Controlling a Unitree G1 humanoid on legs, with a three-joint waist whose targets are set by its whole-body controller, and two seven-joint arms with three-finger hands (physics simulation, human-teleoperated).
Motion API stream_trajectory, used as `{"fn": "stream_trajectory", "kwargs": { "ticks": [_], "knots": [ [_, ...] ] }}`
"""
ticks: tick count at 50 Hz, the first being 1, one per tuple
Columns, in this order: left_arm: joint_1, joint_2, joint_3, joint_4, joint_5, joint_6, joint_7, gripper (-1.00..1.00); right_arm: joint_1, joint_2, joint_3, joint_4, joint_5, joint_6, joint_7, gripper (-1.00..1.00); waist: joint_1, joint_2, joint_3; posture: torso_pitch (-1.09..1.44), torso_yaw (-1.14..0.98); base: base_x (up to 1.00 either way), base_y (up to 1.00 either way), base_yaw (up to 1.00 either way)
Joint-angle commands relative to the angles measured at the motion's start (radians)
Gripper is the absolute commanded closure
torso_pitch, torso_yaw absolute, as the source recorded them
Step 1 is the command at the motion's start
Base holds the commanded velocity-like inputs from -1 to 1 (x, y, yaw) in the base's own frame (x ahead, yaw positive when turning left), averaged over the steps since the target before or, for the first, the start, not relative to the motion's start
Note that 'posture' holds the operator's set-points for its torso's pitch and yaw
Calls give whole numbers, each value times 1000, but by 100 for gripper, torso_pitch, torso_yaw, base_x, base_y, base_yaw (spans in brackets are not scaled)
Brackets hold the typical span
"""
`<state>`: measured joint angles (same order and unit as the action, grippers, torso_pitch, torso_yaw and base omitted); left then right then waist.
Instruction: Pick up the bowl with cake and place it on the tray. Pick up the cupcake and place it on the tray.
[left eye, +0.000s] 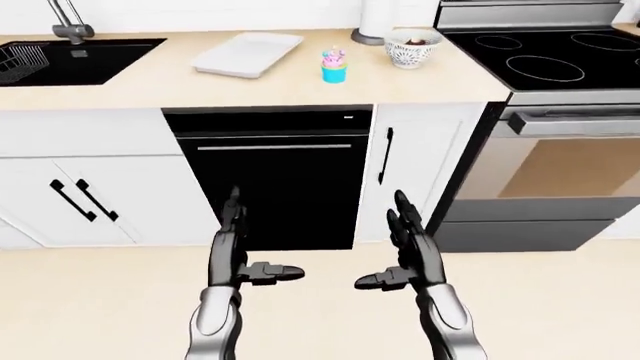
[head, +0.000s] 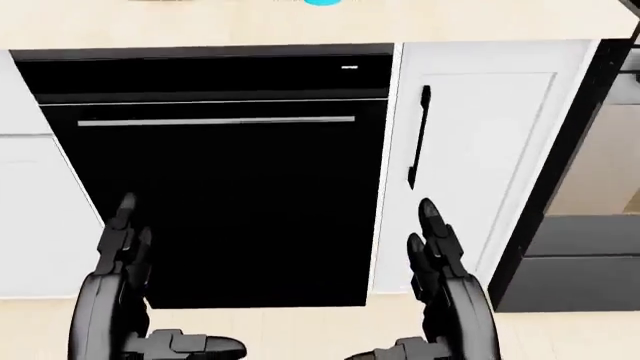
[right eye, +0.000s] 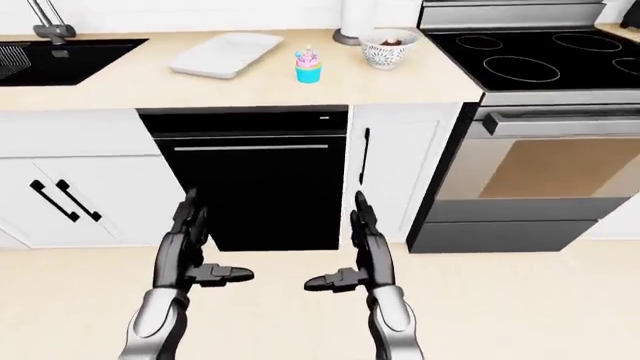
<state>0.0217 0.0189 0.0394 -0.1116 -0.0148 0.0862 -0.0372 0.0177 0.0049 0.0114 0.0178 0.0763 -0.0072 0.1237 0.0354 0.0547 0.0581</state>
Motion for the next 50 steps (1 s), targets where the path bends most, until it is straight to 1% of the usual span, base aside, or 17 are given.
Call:
{"fn": "stream_trajectory", "kwargs": {
  "ticks": [1, 4, 7, 9, 10, 11, 18, 21, 28, 34, 39, 40, 41, 42, 45, 46, 50],
  "knots": [
    [-13, -3, -6, -46, -4, -18, -2, -100, -13, -5, -5, -32, 2, -33, 0, -100, -7, 7, -20, 0, 0, 0, -79, 0],
    [-12, -3, -5, -44, -6, -21, -3, -100, -16, -6, -5, -21, 2, -41, 1, -100, -9, 12, -44, 0, 0, 0, -79, 0],
    [-8, -4, -7, -52, -7, -18, -3, -100, -11, -6, -4, -33, 2, -35, 0, -100, -3, -29, -28, 0, 0, 0, -79, 0],
    [-7, -6, -7, -46, -10, -23, -4, -100, -8, -5, -2, -37, 1, -33, -1, -100, -9, -96, -39, 0, 0, 0, -79, 0],
    [-8, -5, -6, -43, -11, -25, -4, -100, -7, -5, -2, -39, 1, -32, -2, -100, -24, -166, -59, 0, 0, 0, -80, 0],
    [-8, -5, -7, -43, -11, -25, -4, -100, -6, -5, -2, -45, 2, -28, -2, -100, -25, -106, -33, 0, 0, 0, -79, 0],
    [-8, -4, -9, -49, -9, -23, -5, -100, -8, -5, 1, -41, -9, -37, -6, -100, -35, -53, -22, 0, 0, 0, -64, 0],
    [-8, -3, -8, -63, -9, -13, -5, -100, -7, -5, 4, -41, -6, -43, 3, -100, -45, -88, -29, 0, 0, 0, 0, 0],
    [-7, -3, -8, -109, -7, 20, -7, -100, 6, 0, 11, -81, 24, 1, 10, -100, -58, -108, -40, 0, 0, 0, 0, 4],
    [-15, -3, -10, -107, -4, 23, -9, -100, 3, -1, 11, -73, 30, -2, 19, -100, -47, -86, -19, 0, 0, 0, 0, 73],
    [-14, -4, -12, -125, -4, 39, -8, -100, 3, 0, 11, -84, 31, 4, 16, -100, -29, -40, -38, 0, 0, 0, 0, 75],
    [-14, -4, -12, -123, -4, 38, -8, -100, 7, 1, 14, -97, 29, 14, 13, -100, -31, -47, -23, 0, 0, 0, 0, 75],
    [-15, -4, -12, -121, -4, 36, -9, -100, 9, 1, 16, -104, 29, 19, 11, -100, -27, -96, -14, 0, 0, 0, 0, 74],
    [-17, -4, -12, -123, -4, 41, -8, -100, 8, 2, 15, -104, 29, 19, 10, -100, -17, -84, -20, 0, 0, 0, 0, 75],
    [-33, -3, -15, -149, -3, 72, -8, -100, 5, -1, 17, -124, 16, 21, 1, -100, -20, -109, -19, 0, 0, 0, 0, 25],
    [-37, -2, -16, -163, -2, 87, -8, -100, 3, 0, 12, -132, 21, 24, -1, -100, -18, -150, -19, 0, 0, 0, 0, 0],
    [-56, 1, -14, -182, 2, 115, -10, -100, 7, -3, 15, -173, 11, 42, -8, -100, -23, -102, -26, 0, 0, 0, 0, 0]
  ]
}}
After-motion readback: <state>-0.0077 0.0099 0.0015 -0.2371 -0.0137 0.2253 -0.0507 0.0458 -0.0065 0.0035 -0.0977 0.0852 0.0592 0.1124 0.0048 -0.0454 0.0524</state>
